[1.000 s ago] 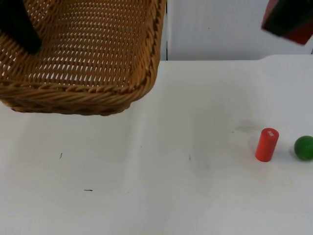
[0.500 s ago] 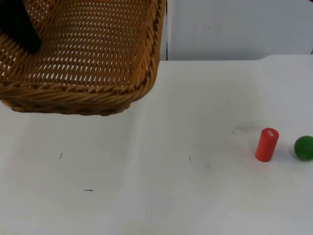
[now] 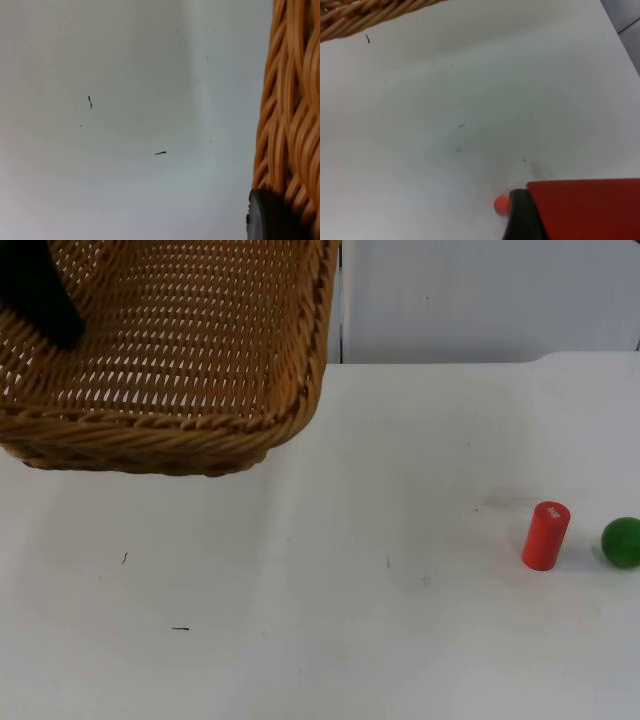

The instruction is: Pick up the basket with the left hand and place the object to the left of the red cylinder into the basket with the right hand.

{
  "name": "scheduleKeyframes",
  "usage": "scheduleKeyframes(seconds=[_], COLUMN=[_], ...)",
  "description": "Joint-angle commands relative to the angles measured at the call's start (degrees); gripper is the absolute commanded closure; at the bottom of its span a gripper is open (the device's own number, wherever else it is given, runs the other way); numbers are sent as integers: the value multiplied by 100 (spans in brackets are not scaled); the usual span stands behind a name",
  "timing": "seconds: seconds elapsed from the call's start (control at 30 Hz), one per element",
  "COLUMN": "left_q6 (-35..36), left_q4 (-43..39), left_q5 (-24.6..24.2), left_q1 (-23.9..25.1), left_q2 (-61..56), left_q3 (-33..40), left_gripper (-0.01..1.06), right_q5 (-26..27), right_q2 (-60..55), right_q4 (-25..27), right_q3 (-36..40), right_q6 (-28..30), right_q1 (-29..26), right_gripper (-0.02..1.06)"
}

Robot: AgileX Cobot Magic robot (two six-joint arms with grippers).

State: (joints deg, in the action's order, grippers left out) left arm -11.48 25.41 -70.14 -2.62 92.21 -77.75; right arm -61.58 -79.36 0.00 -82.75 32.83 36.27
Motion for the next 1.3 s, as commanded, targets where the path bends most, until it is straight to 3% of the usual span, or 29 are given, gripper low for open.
scheduleKeyframes(seconds=[0.0,0.63,0.9,1.03,1.27], left_q6=[-41,-41,-41,-41,-41], left_q4=[91,76,90,90,90], left_q5=[17,17,17,17,17], left_q1=[-13,-13,-13,-13,-13], left_q2=[-32,-32,-32,-32,-32], left_q3=[-8,-8,-8,-8,-8], left_gripper=[105,105,105,105,105], right_q5=[137,212,185,206,293], right_q2=[54,-368,-1103,-1722,-2650], right_q4=[38,292,188,-31,151], right_q3=[29,-315,-1241,-2076,-3302], right_q6=[-26,-457,-457,-517,-868], right_q1=[10,60,550,831,913], right_gripper=[105,105,105,105,105])
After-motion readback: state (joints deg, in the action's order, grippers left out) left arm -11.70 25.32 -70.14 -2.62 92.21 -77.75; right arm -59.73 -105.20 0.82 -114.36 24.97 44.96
